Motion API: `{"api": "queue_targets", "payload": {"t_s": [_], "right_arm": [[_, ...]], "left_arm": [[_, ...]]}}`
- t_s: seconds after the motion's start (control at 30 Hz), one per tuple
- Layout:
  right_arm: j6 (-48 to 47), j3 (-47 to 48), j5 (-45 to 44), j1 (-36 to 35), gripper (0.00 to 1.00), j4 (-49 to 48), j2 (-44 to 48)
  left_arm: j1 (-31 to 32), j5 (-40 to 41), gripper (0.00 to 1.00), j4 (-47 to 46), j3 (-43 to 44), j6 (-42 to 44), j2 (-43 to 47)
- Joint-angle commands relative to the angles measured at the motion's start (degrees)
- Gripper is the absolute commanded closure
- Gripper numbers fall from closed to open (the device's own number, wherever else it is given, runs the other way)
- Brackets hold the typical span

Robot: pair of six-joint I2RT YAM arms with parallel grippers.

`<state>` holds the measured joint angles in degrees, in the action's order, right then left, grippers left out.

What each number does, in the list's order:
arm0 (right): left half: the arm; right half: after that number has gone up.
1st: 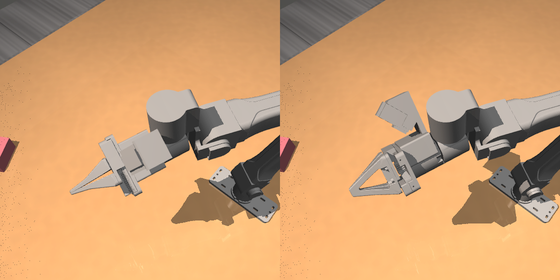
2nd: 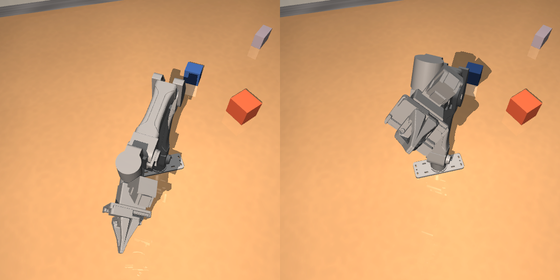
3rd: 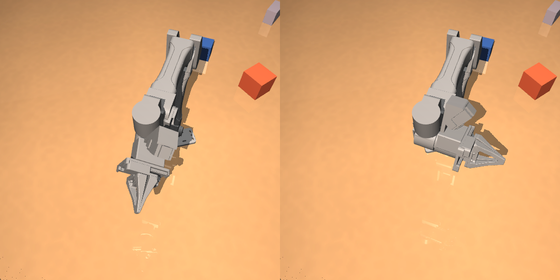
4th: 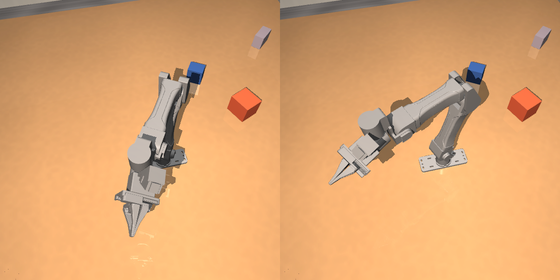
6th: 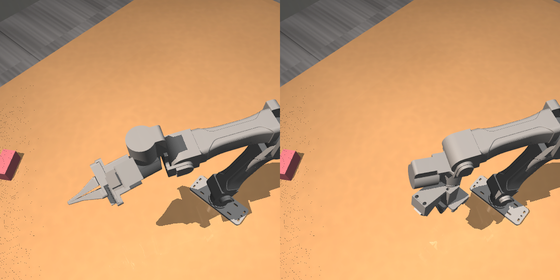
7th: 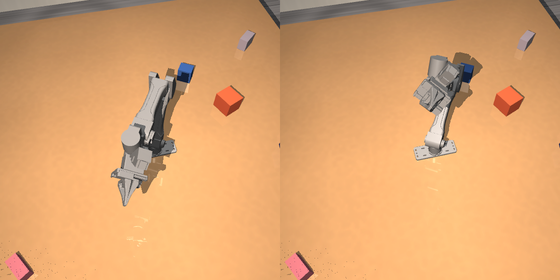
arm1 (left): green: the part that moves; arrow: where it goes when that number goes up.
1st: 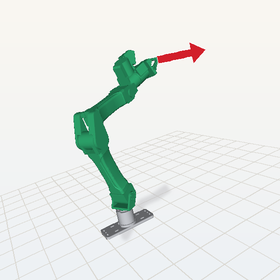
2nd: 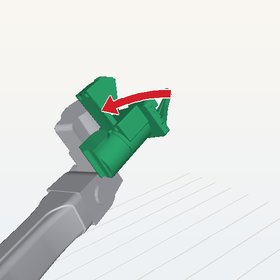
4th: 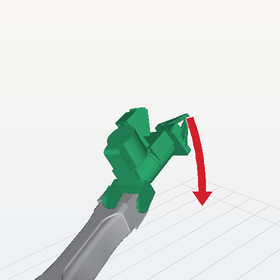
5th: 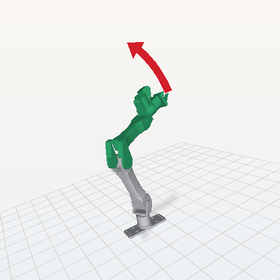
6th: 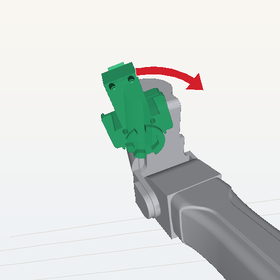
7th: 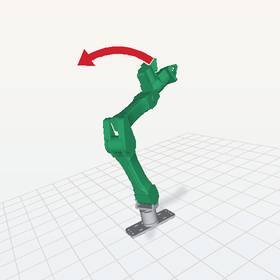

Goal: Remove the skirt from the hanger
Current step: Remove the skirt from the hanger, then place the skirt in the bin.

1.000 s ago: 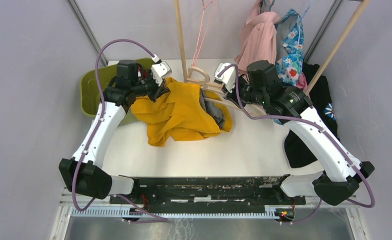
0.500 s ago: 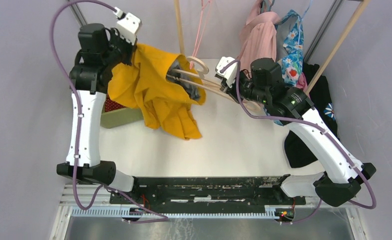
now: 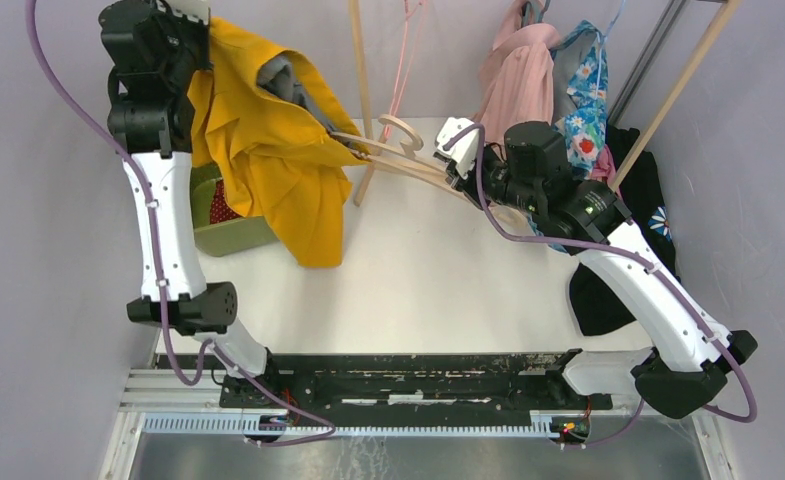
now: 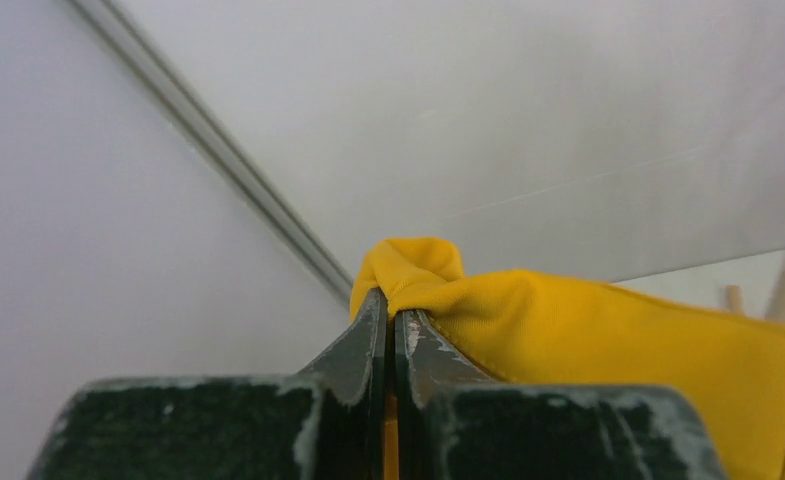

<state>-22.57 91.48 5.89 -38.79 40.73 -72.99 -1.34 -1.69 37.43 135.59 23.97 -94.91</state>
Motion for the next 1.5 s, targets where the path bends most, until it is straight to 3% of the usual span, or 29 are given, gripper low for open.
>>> {"api": "queue_targets", "payload": {"t_s": [0.0,0.3,0.53,0.87,1.0,1.2,1.37,1.47], "right_arm": [[-1.0,1.0,-2.4,0.2,0.99,-3.4,1.4],[-1.0,1.5,-2.7,1.3,0.99,-3.3,0.4],[-0.9,1.9,-2.3,1.7,0.99,-3.7,-0.8],[0.5,-0.9,-0.9,1.8,0.99,-5.4,0.1],[0.7,-2.1,-0.6,1.9,0.99,-6.1,1.3],[0.5,-3.3,-0.8,1.9,0.99,-6.3,2.5],[0.2,-2.8,-1.2,1.9,0.99,-6.1,2.8],[-0.1,-2.7,-1.3,1.9,0.99,-5.9,2.8]], "left_arm": [[-7.2,0.0,0.97,-12.6,3.8,-6.4,-2.7],[-22.5,-6.3,0.97,-25.2,10.4,-19.8,-7.1],[-26.3,-14.6,0.97,-26.4,5.6,-24.8,-6.5],[-22.8,-30.9,0.97,-37.3,-9.5,-39.2,-1.7],[-17.6,-31.6,0.97,-35.5,-15.2,-37.9,0.7],[-9.5,-31.8,0.97,-32.4,-31.9,-34.0,7.8],[-8.8,-30.5,0.97,-27.6,-50.8,-29.5,16.3],[-8.8,-23.4,0.97,-22.7,-56.4,-23.7,18.4]]}}
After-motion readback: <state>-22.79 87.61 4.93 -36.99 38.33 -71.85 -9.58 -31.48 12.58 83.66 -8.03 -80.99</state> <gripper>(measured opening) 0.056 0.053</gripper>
